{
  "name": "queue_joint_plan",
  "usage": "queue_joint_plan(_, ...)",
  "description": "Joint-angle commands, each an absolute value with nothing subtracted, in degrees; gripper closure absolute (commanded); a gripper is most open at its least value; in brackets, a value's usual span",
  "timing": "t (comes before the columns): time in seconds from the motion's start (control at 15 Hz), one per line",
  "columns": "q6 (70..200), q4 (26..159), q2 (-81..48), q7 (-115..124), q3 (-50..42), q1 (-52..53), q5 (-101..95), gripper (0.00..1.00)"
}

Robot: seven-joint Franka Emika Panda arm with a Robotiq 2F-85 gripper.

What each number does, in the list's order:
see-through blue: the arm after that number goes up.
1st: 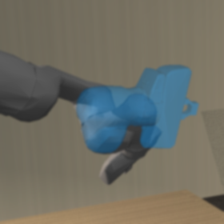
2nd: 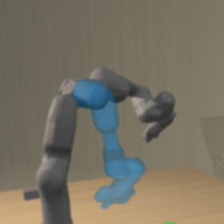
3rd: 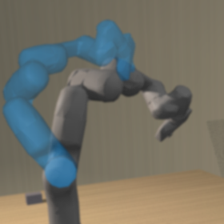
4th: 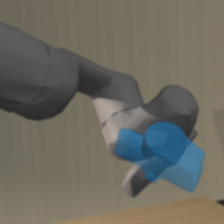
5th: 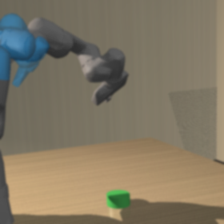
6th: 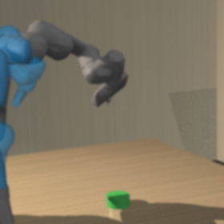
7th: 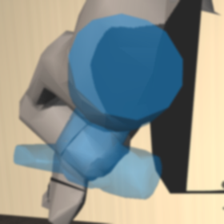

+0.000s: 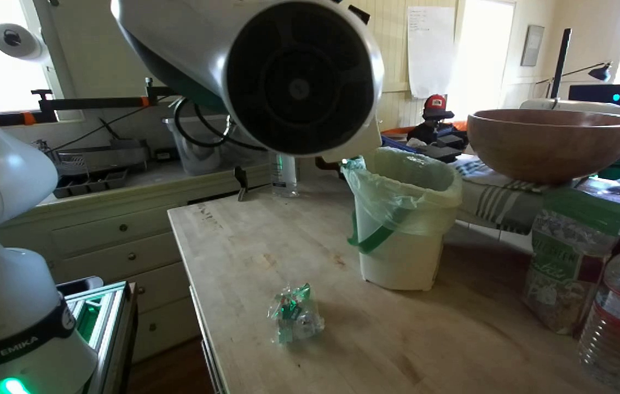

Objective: Close the lid on the bin

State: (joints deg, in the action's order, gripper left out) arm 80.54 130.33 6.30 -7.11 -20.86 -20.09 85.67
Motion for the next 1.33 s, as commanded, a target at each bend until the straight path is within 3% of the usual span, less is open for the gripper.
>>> queue_joint_plan(0.0,75.03,127.58,1.93,-2.99,-21.64,-20.60,87.36,0.00)
queue_joint_plan(1.27,70.77,120.87,-4.17,3.46,-21.73,-21.53,91.68,0.00)
